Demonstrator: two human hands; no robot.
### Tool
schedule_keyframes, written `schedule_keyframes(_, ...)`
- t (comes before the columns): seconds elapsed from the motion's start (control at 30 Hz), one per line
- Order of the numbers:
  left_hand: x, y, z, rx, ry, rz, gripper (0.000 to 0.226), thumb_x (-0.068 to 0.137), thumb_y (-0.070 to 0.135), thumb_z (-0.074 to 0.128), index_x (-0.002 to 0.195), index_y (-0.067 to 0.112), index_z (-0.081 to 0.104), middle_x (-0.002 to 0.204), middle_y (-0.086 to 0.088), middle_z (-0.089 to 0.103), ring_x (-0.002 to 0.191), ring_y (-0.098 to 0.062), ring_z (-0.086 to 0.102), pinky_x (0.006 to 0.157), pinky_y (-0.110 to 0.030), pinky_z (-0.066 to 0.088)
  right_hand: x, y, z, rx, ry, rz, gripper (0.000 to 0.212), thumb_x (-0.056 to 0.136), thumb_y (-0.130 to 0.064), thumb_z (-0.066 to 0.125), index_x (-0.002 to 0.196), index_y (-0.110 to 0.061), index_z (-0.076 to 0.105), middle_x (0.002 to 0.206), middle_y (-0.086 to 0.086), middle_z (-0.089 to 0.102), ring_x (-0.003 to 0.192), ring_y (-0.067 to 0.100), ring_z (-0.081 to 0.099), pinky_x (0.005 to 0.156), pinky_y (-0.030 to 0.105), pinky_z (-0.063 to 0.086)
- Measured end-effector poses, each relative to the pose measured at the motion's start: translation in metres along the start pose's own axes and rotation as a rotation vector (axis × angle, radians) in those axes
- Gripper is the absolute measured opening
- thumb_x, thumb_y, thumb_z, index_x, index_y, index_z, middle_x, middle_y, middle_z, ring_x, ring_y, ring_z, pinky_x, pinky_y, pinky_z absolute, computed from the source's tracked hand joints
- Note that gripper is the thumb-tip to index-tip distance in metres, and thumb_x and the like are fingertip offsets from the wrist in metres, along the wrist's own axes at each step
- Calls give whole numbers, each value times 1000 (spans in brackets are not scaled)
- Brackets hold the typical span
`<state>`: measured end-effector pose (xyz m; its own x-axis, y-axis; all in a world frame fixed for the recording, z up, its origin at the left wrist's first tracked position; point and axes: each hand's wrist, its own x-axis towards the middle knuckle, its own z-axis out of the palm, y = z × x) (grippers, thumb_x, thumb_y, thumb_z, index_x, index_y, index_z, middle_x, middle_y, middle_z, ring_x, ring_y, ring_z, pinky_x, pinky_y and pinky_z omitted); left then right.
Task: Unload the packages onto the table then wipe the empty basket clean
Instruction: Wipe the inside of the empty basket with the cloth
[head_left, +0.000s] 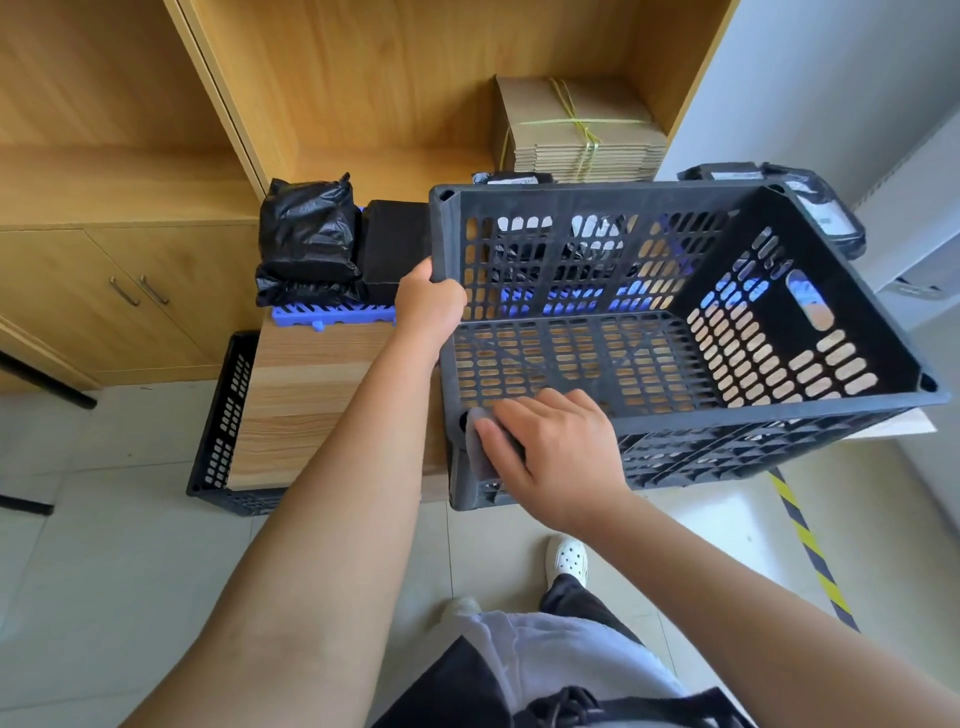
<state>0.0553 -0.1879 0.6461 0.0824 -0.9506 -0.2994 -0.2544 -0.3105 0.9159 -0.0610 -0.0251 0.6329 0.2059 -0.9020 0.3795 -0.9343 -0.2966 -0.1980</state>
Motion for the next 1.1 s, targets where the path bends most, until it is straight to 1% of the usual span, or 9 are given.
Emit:
schedule_keyframes(0.13,-2,1,-1,21,-9,24,43,89,-4,45,119,24,59,82,8,52,67,-6,45,56,-21,39,-9,22,-3,-30,83,2,36,100,-37,42,66,-27,37,58,-9,50,57,18,44,61,33,33)
schedule_keyframes(0.37,-2,1,-1,23,-5,67,33,88,-2,49,108,23,59,87,6,56,75,-11,49,59,-23,40,-40,125,-40,-159,115,137,40,99,-32,37,60,-23,41,56,-9,50,56,19,47,64,35,38)
schedule_keyframes(0.5,-5,1,-1,103,52,79,33,92,13,56,124,19,58,108,4,61,95,-20,57,60,-25,43,-43,133,-36,-199,174,160,40,97,-28,39,57,-22,43,55,-9,52,55,19,50,64,37,39)
schedule_keyframes(0.57,-11,2,-4,282,160,98,51,95,27,58,144,18,46,124,4,55,114,-21,51,77,-33,48,-44,132,-34,-212,186,185,40,96,-28,39,58,-21,44,56,-9,52,56,19,50,67,37,39)
schedule_keyframes(0.67,-43,6,0,431,316,370,45,97,30,55,141,17,50,137,-2,54,134,-20,38,105,-34,37,-45,127,-36,-198,164,227,39,95,-29,39,58,-20,45,57,-8,53,59,21,50,71,37,38)
schedule_keyframes(0.77,-96,11,25,292,124,495,26,97,15,50,115,23,67,108,11,70,102,-10,64,88,-23,51,-39,112,-41,-121,77,285,38,92,-34,37,57,-21,44,59,-7,56,65,23,53,76,38,38)
schedule_keyframes(0.83,-116,8,39,213,61,428,27,94,9,48,100,23,71,85,11,74,78,-13,70,75,-33,59,-35,96,-41,-87,0,226,37,94,-36,38,61,-23,48,64,-6,58,69,25,54,78,39,38)
schedule_keyframes(0.97,-118,-4,38,166,149,330,27,93,9,47,94,23,71,78,9,73,74,-6,70,75,-39,60,-24,66,-30,-75,1,62,34,95,-32,42,65,-21,55,65,-3,61,62,29,54,67,36,35)
schedule_keyframes(1.1,-123,-19,32,457,334,396,23,90,19,50,96,28,70,79,7,74,77,-16,68,71,-35,54,-4,35,-10,-43,-49,-54,15,77,-25,60,63,-19,59,60,-2,61,55,26,57,60,32,32)
